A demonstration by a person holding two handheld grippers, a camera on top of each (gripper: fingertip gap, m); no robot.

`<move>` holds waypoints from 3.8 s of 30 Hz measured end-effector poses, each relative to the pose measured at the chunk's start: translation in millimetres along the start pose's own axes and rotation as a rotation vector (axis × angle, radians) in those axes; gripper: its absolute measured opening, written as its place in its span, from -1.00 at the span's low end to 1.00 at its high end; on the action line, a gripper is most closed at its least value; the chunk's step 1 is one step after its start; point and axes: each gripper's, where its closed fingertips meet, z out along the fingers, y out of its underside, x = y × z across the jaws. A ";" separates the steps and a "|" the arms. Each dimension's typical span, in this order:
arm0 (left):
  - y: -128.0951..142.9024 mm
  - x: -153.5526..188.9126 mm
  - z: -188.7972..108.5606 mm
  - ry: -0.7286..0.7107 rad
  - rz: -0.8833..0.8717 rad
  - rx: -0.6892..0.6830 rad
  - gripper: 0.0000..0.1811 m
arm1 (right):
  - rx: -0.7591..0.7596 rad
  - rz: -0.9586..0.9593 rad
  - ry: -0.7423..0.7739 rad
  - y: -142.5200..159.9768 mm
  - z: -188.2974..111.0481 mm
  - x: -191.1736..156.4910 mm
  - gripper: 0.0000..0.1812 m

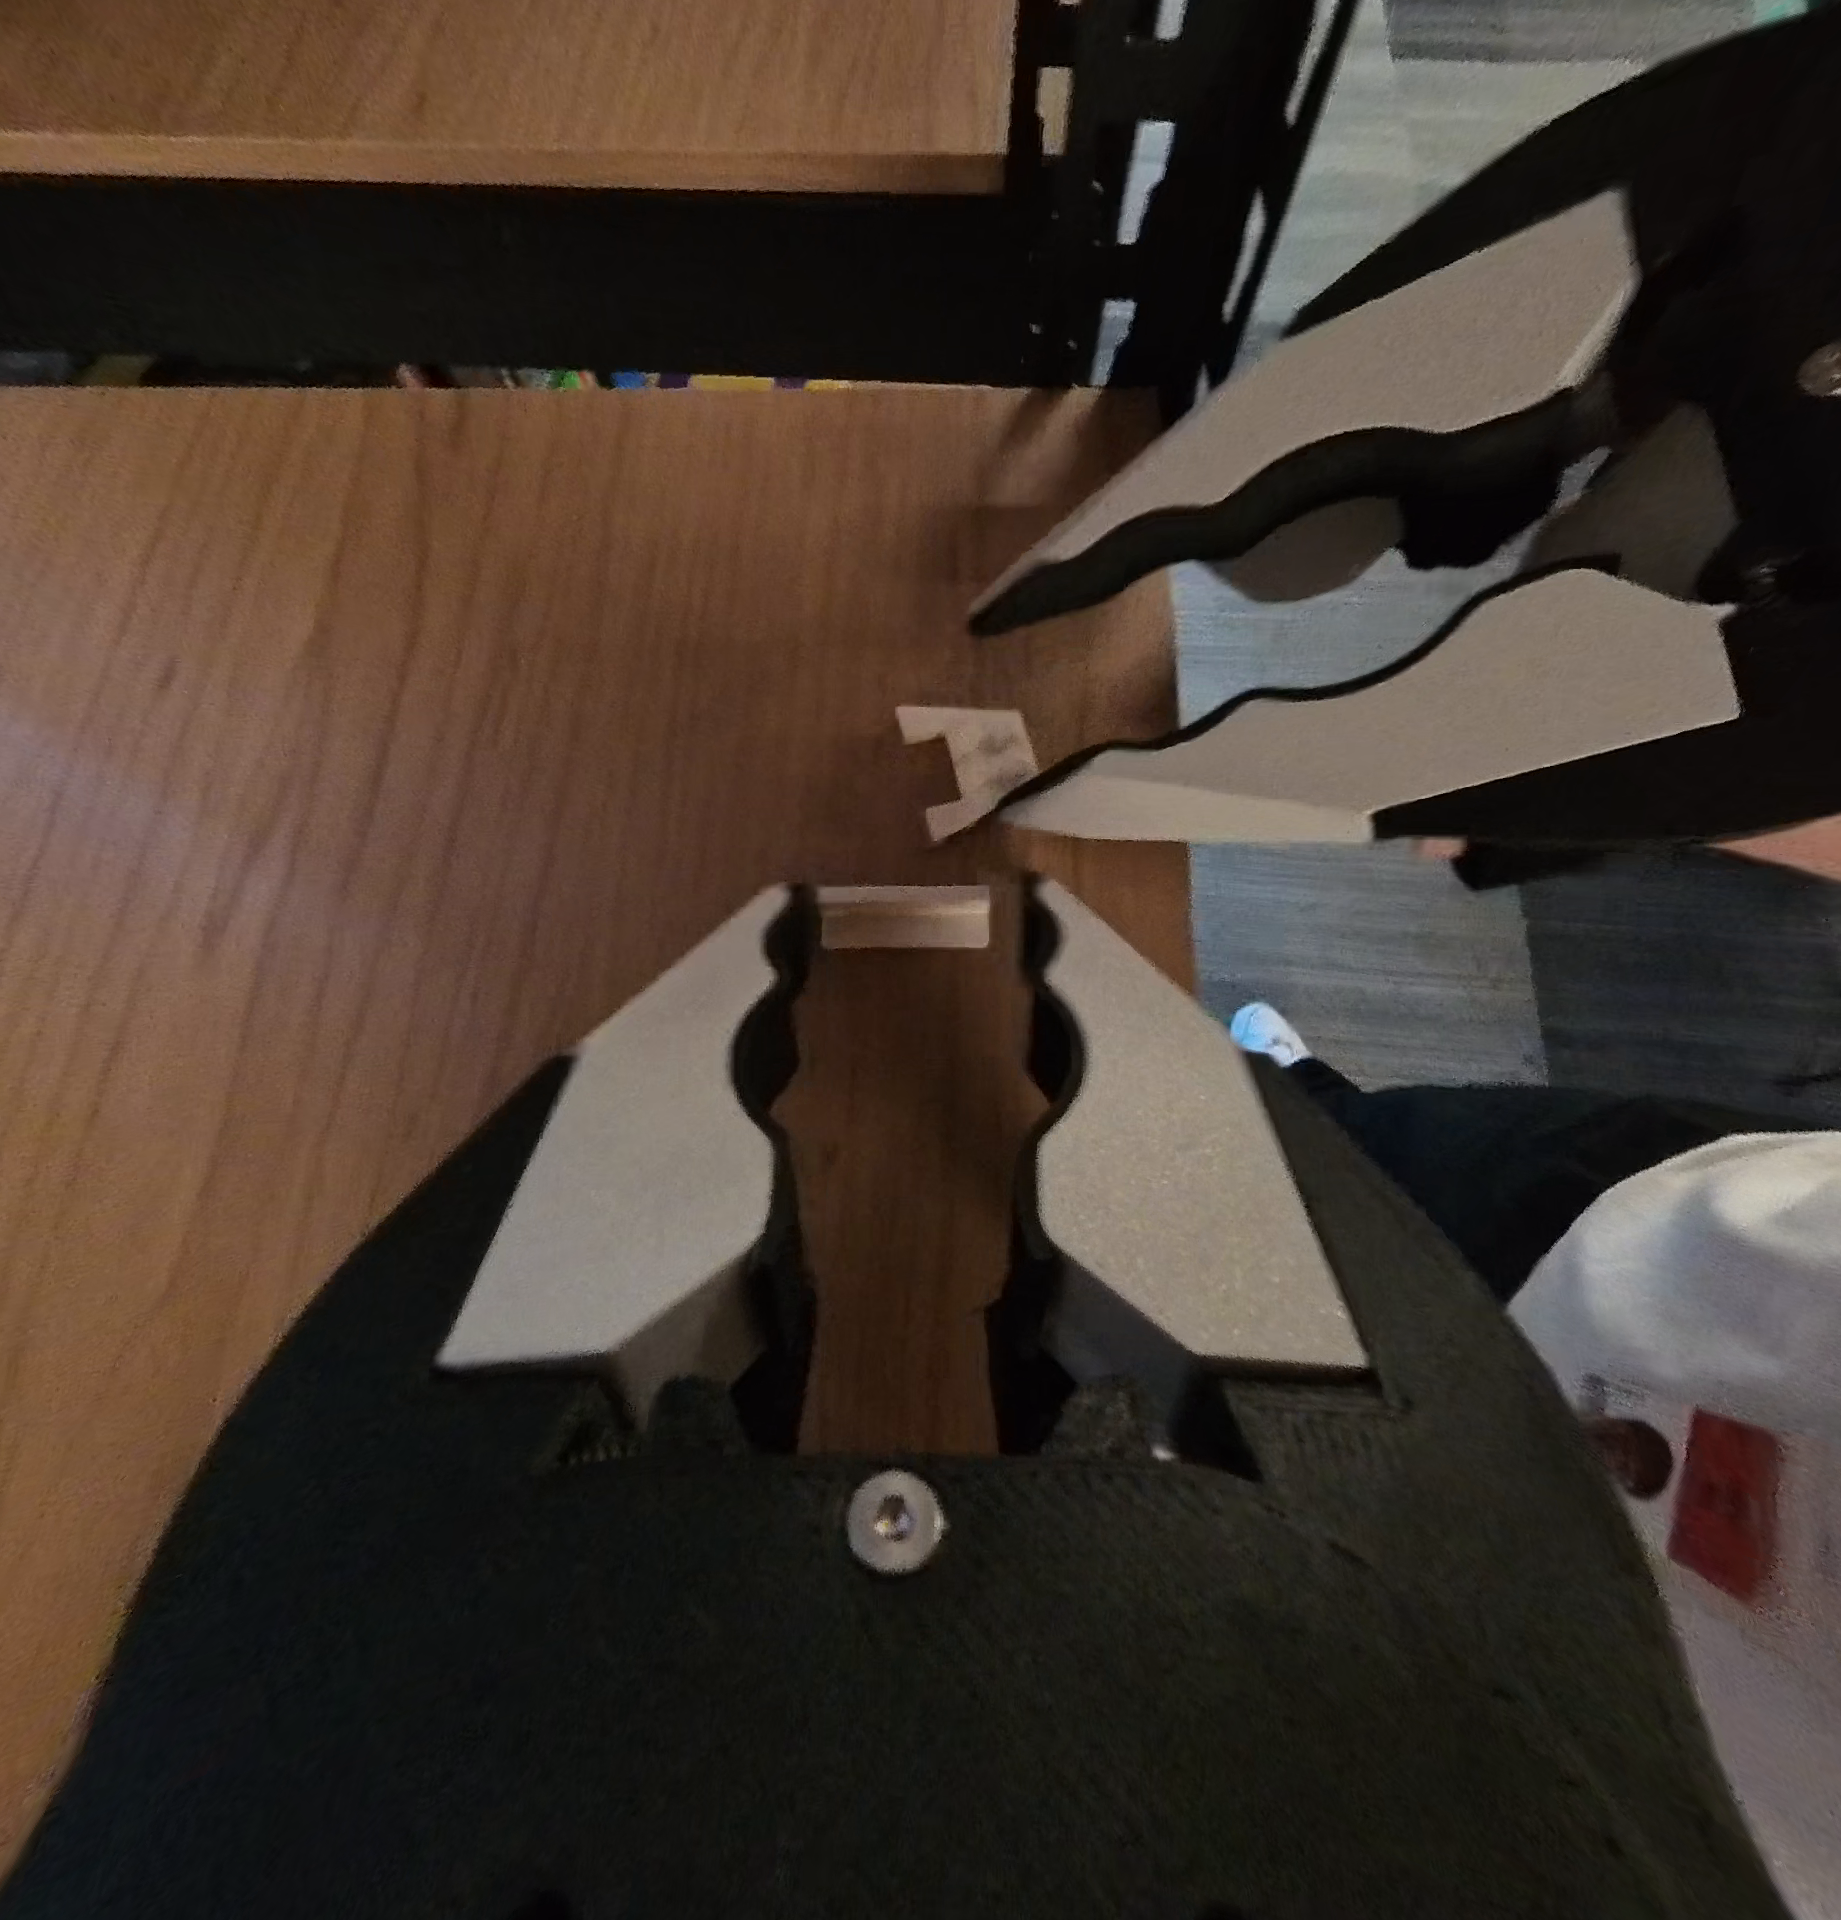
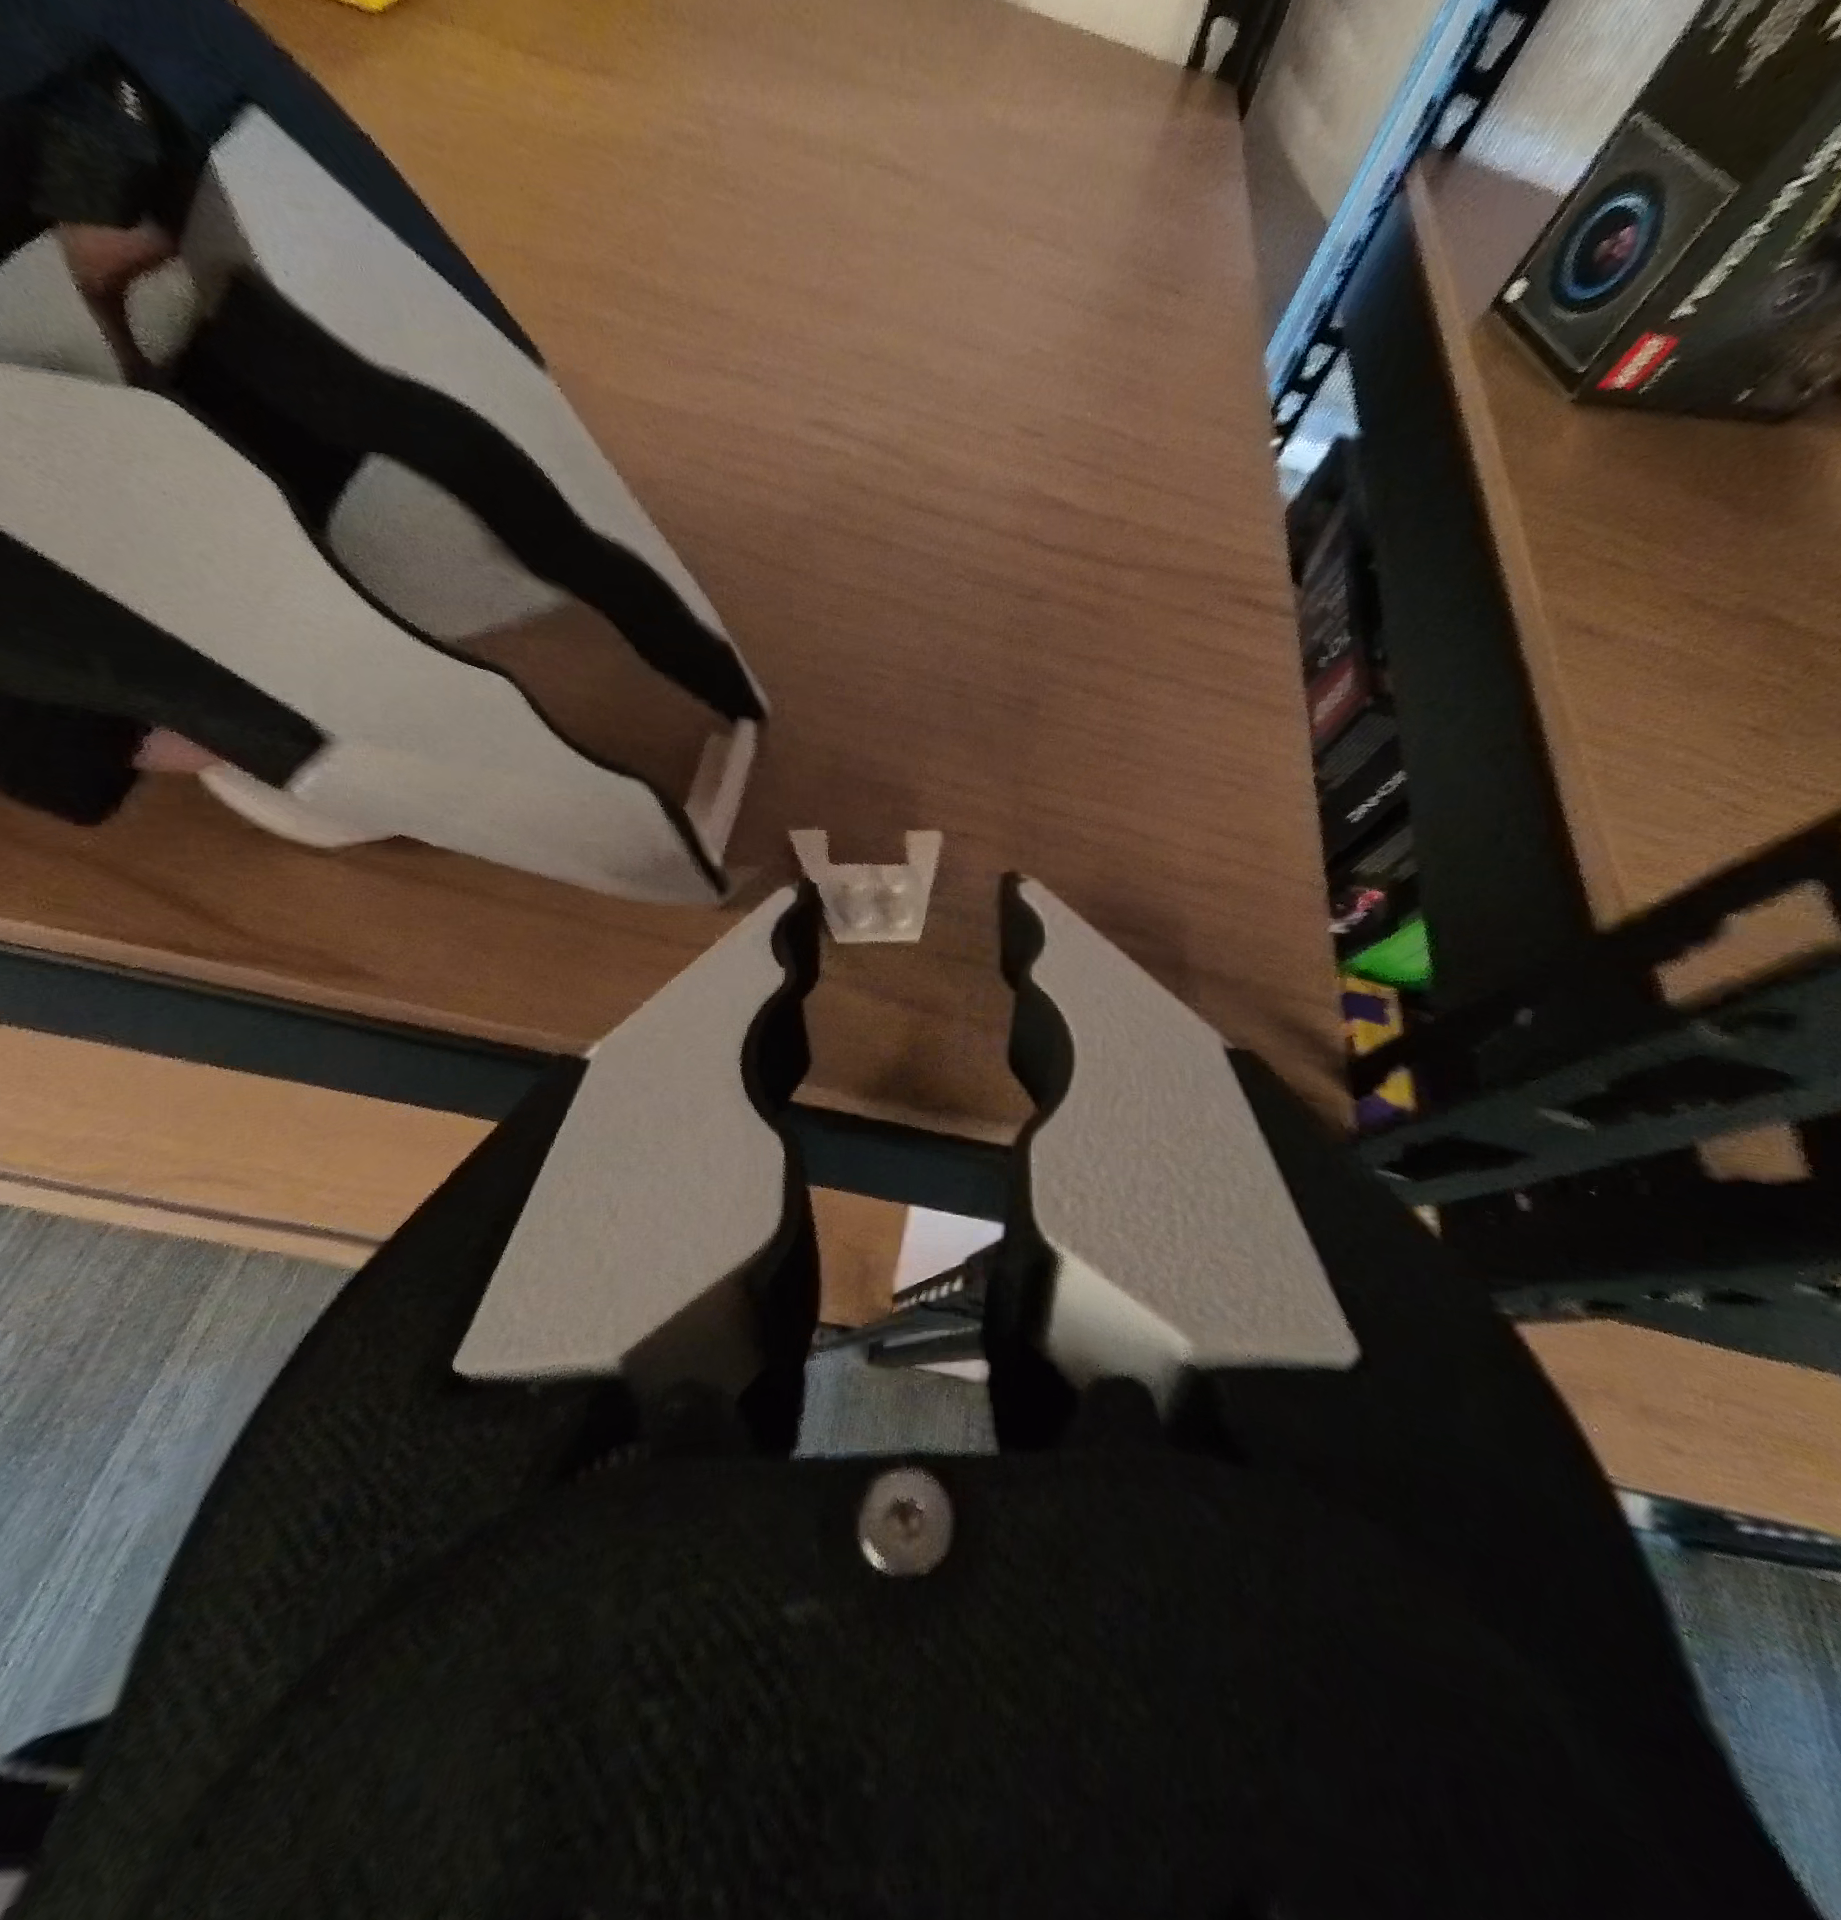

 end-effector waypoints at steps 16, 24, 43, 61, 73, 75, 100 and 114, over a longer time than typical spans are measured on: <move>-30.4 98.3 -122.9 0.050 -0.061 0.681 -0.45 | 0.390 0.240 0.379 166.2 -239.4 116.3 -0.40; -118.2 225.1 -20.9 0.510 -0.058 0.730 -0.41 | 0.503 0.188 0.717 201.2 -372.0 230.9 -0.60; -298.3 303.0 193.2 0.339 -0.054 0.718 -0.46 | 0.423 0.342 0.098 325.5 -350.5 401.4 -0.09; -332.5 159.4 254.4 0.028 -0.142 0.697 -0.42 | 0.679 0.057 -0.211 54.0 -91.9 550.2 0.20; -363.5 129.4 293.4 -0.328 -0.354 0.804 -0.46 | 0.494 0.018 -0.479 53.9 -57.8 529.8 -0.41; -367.3 129.4 293.8 -0.386 -0.385 0.822 -0.48 | 0.506 0.037 -0.472 53.0 -61.3 523.0 -0.42; -433.9 6.8 292.1 -0.997 -0.401 0.743 0.03 | 0.456 0.210 -0.816 64.7 -69.1 490.9 -0.39; -411.7 -28.0 268.2 -1.005 -0.340 0.749 -0.12 | 0.573 0.101 -0.604 55.1 -70.3 587.0 -0.30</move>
